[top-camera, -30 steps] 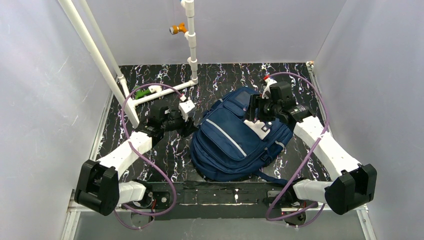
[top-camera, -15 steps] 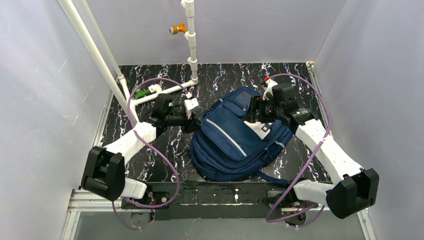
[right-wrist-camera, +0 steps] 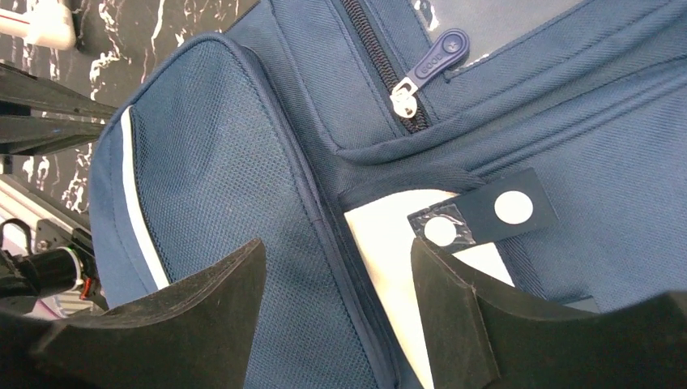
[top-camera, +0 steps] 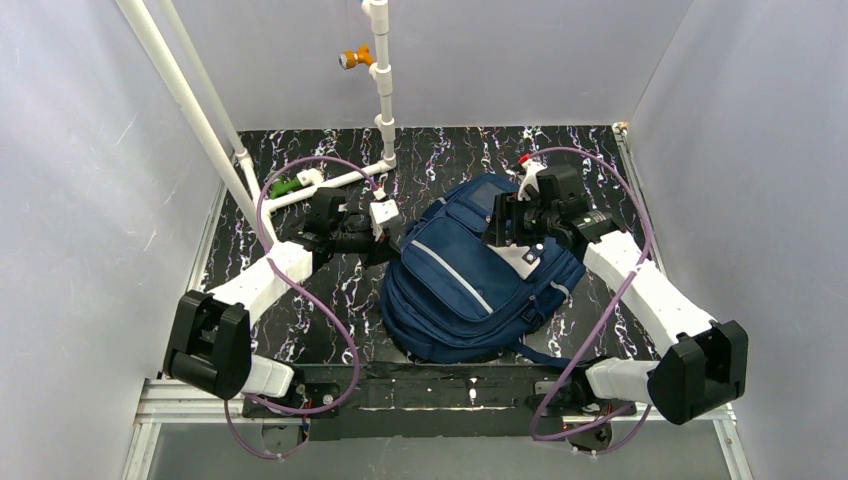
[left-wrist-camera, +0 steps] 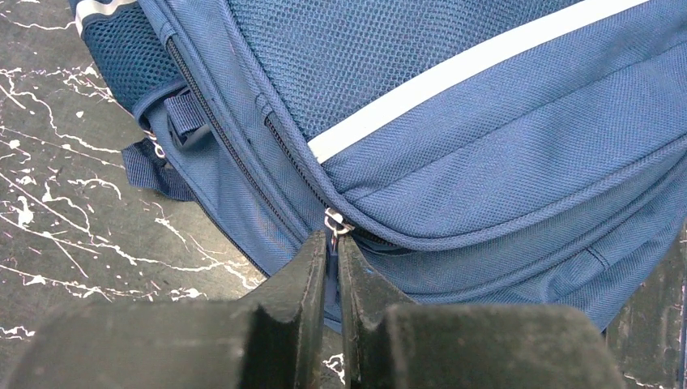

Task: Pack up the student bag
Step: Zip the student bag at the center of the board.

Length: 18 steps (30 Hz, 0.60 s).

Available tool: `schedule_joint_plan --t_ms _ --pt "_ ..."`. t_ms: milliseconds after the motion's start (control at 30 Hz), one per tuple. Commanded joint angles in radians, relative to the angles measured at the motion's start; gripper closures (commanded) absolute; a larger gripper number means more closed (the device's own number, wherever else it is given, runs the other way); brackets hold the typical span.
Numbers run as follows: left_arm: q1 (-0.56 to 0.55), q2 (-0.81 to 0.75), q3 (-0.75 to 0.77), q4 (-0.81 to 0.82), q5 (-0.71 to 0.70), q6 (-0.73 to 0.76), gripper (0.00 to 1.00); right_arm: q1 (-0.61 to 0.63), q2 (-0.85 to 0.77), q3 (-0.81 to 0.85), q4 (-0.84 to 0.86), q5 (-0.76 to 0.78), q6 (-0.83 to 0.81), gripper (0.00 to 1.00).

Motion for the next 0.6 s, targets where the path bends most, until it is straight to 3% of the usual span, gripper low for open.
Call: schedule_joint_plan --t_ms 0,167,300,567 --pt "-0.004 -0.041 0.031 -0.078 -0.029 -0.011 1.00 0.070 0.027 0.097 0.062 0.050 -0.028 0.27" --pt "-0.020 -0.064 0.033 -0.085 -0.050 -0.076 1.00 0.175 0.134 0.208 0.064 0.203 0.000 0.20" --pt "-0.034 -0.071 0.032 -0.084 -0.065 -0.119 1.00 0.206 0.230 0.284 0.048 0.323 0.040 0.21" --pt "-0.035 -0.090 0.026 -0.084 -0.059 -0.141 1.00 0.291 0.383 0.401 0.048 0.294 -0.066 0.27"
